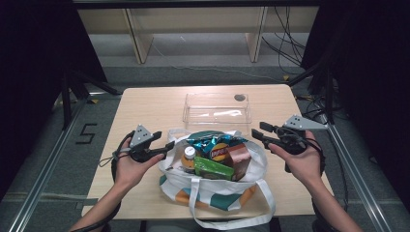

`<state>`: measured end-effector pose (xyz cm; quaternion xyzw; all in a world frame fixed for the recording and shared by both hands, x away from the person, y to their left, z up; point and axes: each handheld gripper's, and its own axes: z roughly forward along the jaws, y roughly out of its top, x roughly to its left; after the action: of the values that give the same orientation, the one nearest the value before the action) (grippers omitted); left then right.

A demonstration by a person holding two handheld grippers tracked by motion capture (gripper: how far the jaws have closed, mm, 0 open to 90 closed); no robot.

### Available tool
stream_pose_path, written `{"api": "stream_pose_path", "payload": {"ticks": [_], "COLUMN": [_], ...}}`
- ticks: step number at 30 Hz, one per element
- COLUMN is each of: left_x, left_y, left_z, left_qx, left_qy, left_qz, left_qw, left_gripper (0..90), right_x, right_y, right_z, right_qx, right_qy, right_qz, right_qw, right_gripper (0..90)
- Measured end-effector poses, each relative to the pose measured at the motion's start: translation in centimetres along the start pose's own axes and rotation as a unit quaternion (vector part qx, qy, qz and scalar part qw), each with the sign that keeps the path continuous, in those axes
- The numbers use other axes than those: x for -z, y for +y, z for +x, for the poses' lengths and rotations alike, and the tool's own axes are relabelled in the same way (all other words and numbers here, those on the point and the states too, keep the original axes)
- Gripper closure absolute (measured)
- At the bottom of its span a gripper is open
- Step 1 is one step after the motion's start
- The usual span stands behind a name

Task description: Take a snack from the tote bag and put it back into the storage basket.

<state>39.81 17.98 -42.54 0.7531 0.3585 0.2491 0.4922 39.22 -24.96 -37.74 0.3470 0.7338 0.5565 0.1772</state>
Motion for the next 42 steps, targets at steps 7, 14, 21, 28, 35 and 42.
{"api": "stream_pose_path", "payload": {"ticks": [7, 14, 21, 28, 35, 42], "left_x": [0.1, -0.1, -0.1, -0.2, -0.2, -0.3], "left_y": [0.1, 0.1, 0.1, 0.1, 0.1, 0.0], "left_z": [-0.1, -0.2, -0.2, -0.3, -0.5, -0.4], "left_qx": [-0.002, -0.010, -0.006, -0.006, -0.006, -0.007], "left_qy": [0.002, -0.004, -0.001, -0.003, -0.004, -0.007], "left_qz": [-0.001, -0.003, -0.001, 0.001, 0.001, 0.000], "left_qw": [1.0000, 0.9999, 1.0000, 1.0000, 1.0000, 1.0000], "left_gripper": [36.9, 36.6, 36.3, 35.6, 35.5, 35.3], "right_x": [-0.4, -1.0, -2.5, -3.3, -3.8, -4.8], "right_y": [0.8, 1.2, 1.6, 1.7, 1.6, 1.4], "right_z": [2.1, 3.0, 2.5, 1.5, 0.8, 0.6], "right_qx": [0.019, 0.040, 0.046, 0.033, 0.013, 0.010], "right_qy": [0.059, 0.075, 0.090, 0.087, 0.104, 0.110], "right_qz": [0.003, 0.019, 0.050, 0.077, 0.082, 0.108], "right_qw": [0.9980, 0.9962, 0.9936, 0.9927, 0.9911, 0.9880], "right_gripper": [49.8, 49.7, 53.1, 55.9, 62.1, 66.7]}}
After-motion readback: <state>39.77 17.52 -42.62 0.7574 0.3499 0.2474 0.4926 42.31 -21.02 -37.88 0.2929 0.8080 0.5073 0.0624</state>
